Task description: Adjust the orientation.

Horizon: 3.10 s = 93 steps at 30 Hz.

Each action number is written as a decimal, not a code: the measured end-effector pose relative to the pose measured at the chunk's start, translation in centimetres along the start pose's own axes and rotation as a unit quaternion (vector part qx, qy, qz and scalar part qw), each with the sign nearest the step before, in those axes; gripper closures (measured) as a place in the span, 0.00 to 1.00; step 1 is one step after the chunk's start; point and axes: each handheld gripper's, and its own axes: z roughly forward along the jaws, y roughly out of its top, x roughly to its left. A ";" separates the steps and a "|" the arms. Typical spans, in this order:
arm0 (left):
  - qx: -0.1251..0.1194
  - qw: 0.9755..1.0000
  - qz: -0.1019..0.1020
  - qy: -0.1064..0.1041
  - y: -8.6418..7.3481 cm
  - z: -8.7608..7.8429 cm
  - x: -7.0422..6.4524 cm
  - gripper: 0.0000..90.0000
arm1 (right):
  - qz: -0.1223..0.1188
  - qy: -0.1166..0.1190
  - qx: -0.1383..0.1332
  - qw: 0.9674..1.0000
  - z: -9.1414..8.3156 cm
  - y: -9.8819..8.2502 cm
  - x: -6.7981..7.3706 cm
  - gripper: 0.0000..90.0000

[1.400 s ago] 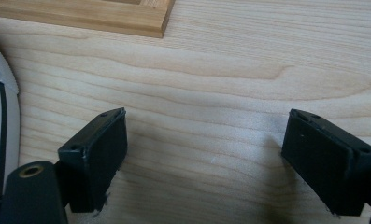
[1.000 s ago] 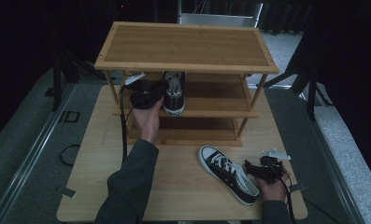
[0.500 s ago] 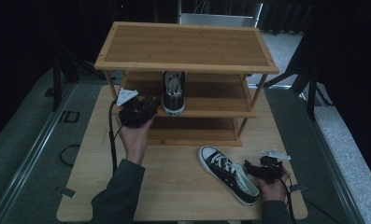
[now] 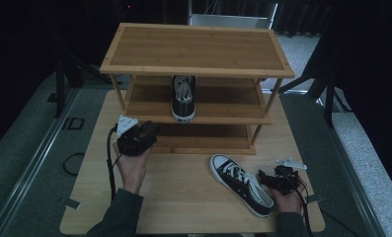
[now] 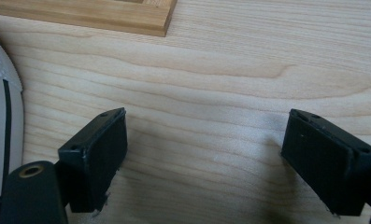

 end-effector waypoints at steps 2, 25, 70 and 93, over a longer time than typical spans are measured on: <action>0.005 1.000 0.005 0.001 -0.5 0.0 -0.1 0.66 | 0.000 0.000 0.000 1.000 0.0 0.0 0.0 0.16; 0.107 0.993 -0.037 0.019 -9.6 2.4 3.1 0.65 | 0.029 0.041 -0.055 0.997 -3.2 0.2 -0.6 0.58; 0.128 0.991 -0.002 0.027 -10.1 3.7 1.7 0.65 | -0.100 0.215 -0.002 0.971 -6.3 1.2 4.4 0.98; 0.131 0.991 0.000 0.023 -10.2 3.9 1.3 0.65 | -0.009 0.314 0.010 0.949 -6.7 0.5 4.9 0.99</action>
